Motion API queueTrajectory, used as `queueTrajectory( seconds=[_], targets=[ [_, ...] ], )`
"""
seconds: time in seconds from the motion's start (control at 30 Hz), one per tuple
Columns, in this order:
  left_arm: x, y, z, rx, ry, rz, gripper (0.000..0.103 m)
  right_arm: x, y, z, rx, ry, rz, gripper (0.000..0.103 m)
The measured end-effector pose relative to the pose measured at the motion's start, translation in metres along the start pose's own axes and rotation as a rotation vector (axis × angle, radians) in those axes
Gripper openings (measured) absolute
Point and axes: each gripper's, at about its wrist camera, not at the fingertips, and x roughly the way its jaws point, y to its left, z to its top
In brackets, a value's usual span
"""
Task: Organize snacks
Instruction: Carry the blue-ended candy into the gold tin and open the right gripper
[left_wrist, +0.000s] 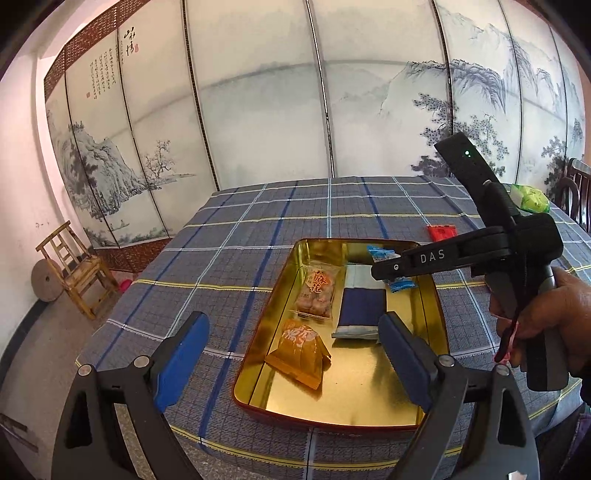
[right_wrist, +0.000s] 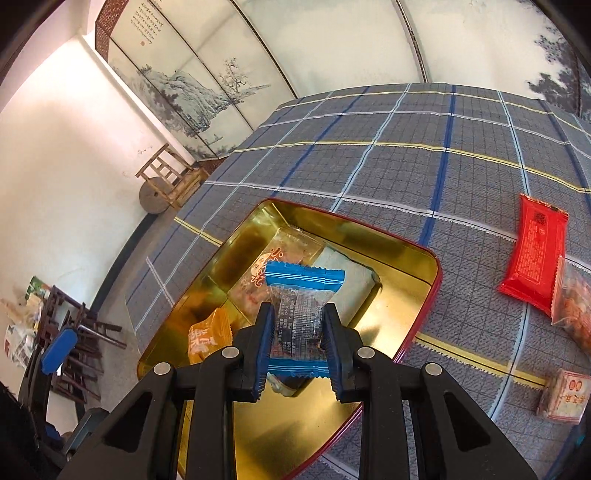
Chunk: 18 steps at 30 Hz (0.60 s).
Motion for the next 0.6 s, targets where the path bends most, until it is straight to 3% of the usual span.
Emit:
queueTrajectory(
  seconds=[0.6],
  targets=[
    [0.0063,0.0038,-0.0055,-0.003,0.029,-0.002,0.091,0.0106,-0.0045,0.001,0.017,0.01,-0.019,0.028]
  ],
)
